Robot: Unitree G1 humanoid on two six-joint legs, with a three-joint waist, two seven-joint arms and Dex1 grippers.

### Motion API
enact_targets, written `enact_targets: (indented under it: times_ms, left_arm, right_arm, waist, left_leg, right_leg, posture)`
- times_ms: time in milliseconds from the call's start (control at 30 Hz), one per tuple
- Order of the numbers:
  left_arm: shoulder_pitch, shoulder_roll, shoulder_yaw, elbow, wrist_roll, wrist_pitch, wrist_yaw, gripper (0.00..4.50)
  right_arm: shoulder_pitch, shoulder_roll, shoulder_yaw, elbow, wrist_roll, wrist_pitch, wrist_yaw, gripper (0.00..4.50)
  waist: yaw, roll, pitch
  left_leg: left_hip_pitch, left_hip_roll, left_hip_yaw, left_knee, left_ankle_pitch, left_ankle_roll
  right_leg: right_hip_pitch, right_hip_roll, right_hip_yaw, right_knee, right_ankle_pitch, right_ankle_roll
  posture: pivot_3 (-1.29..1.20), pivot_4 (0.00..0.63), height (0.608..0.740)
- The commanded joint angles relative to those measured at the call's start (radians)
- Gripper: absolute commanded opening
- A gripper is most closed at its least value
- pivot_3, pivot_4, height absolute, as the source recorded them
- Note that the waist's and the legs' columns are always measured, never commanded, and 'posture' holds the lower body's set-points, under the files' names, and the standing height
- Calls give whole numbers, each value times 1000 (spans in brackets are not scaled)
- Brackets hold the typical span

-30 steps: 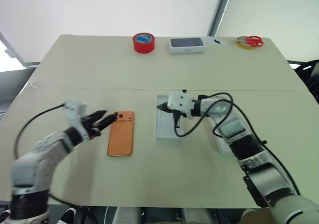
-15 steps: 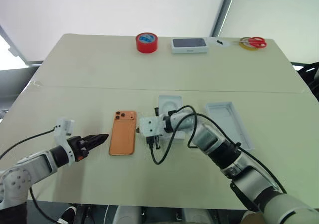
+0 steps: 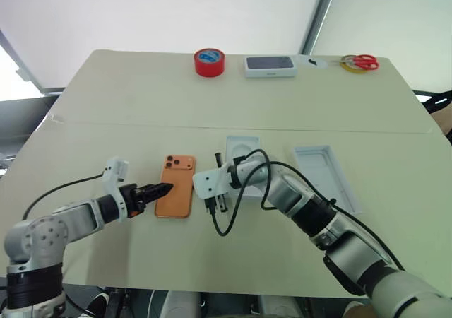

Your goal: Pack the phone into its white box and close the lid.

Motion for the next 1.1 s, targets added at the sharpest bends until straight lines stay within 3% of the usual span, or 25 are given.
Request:
enact_targets:
  times_ms: [33, 433, 533, 667, 1100]
  left_arm:
    - [-24, -33, -85, 4, -21, 55, -5, 2891]
    - [-51, -3, -16, 75, -45, 80, -56, 2891]
    - [-65, -19, -15, 104, -61, 89, -58, 1985]
    - [-73, -49, 11, 145, -97, 129, -48, 84]
    - [-117, -111, 146, 269, -225, 187, 22, 34]
  right_arm:
    - [2, -2, -6, 13, -11, 9, -2, 23]
    - [22, -5, -13, -12, -11, 35, -8, 23]
    - [15, 0, -15, -5, -13, 32, -17, 0]
    - [11, 5, -26, -7, -9, 36, -29, 0]
    - [13, -1, -178, -106, 140, 120, -18, 0]
  waist:
    - [-1, 0, 0]
    - [-7, 0, 0]
    - [-7, 0, 0]
    - [-4, -1, 0]
    - [-7, -1, 0]
  left_leg:
    - [0, 0, 0, 0, 0, 0]
    - [0, 0, 0, -1, 0, 0]
    - [0, 0, 0, -1, 0, 0]
    - [-1, 0, 0, -1, 0, 0]
    - [-1, 0, 0, -1, 1, -1]
  right_leg:
    - [0, 0, 0, 0, 0, 0]
    - [-1, 0, 0, 0, 0, 0]
    - [-1, 0, 0, 0, 0, 0]
    - [-1, 0, 0, 0, 0, 0]
    - [-3, 0, 0, 0, 0, 0]
  posture:
    - [0, 150, 740]
    - [0, 150, 740]
    - [0, 150, 740]
    - [0, 150, 740]
    - [0, 150, 740]
